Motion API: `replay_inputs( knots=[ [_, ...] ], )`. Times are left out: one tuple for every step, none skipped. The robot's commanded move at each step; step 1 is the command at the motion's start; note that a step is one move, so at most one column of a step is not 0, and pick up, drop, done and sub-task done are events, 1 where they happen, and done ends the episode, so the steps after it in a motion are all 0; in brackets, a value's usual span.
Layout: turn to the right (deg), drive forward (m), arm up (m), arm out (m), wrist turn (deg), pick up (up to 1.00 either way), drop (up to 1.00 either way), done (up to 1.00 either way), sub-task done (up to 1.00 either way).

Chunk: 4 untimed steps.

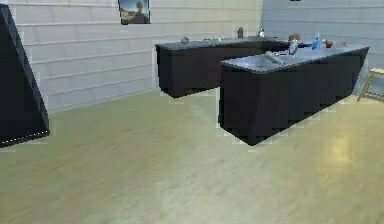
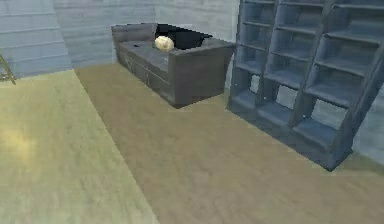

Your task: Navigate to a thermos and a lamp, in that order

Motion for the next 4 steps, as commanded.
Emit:
replay_inputs(
  knots=[
    [0.0, 1.00, 0.00, 0.00, 0.0, 0.00, 0.00, 0.00, 0.00],
    [-3.0, 0.00, 0.00, 0.00, 0.0, 0.00, 0.00, 0.00, 0.00],
    [-15.0, 0.00, 0.00, 0.00, 0.0, 0.00, 0.00, 0.00, 0.00],
    [0.0, 1.00, 0.00, 0.00, 0.0, 0.00, 0.00, 0.00, 0.00]
  ],
)
